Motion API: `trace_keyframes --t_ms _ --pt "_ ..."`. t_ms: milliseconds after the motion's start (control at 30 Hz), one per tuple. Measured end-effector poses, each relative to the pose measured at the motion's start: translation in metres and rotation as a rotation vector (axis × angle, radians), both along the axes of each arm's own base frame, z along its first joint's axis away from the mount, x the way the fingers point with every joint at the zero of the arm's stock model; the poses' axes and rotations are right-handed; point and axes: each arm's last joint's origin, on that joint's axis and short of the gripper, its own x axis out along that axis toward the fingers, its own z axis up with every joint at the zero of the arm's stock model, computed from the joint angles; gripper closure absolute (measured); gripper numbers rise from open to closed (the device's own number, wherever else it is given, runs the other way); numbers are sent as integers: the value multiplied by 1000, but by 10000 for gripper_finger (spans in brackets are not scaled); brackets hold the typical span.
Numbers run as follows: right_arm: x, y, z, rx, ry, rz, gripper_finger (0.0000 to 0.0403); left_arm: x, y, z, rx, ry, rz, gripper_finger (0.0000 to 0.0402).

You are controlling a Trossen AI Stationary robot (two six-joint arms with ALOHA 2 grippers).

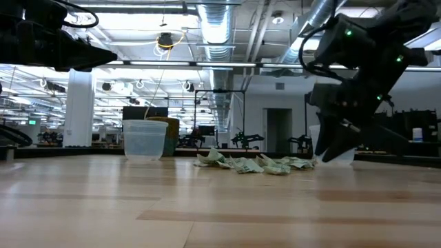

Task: Pick and place items into bin
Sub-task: Put the stevia packet into the right transparent bin

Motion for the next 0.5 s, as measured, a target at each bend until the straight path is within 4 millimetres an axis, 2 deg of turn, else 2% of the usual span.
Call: trace_keyframes --t_ms 300,500 --pt "5 4 -1 -76 16 24 243 0 0 0 4 0 0 281" --pt "5 3 -1 -107 33 54 216 0 0 0 0 0 0 281"
